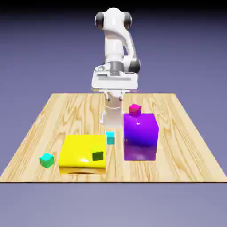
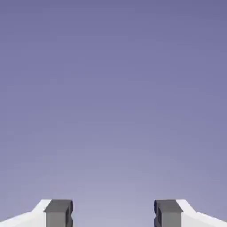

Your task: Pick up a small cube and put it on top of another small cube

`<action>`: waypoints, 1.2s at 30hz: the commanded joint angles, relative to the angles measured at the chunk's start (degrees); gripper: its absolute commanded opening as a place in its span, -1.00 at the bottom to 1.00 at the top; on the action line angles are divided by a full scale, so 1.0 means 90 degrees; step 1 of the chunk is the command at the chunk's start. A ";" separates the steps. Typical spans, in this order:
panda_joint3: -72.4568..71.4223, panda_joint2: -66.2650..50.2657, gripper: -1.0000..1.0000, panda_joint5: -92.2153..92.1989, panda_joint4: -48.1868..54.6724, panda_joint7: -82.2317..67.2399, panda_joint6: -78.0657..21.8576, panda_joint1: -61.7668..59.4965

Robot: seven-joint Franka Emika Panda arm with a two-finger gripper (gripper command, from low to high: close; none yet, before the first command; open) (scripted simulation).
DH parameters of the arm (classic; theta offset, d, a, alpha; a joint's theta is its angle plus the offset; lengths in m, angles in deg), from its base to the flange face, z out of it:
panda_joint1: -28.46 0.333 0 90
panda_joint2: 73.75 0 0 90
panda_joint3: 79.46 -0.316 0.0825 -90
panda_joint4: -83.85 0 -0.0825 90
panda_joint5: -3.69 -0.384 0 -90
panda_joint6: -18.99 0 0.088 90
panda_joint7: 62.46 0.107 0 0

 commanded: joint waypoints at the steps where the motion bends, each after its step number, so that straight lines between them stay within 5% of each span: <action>1: -0.0084 -0.0195 0.00 -0.0061 0.0127 0.0177 -0.0117 -0.0231; 36: -0.2935 -0.6823 0.00 -0.2146 0.4433 0.6206 -0.4079 -0.8081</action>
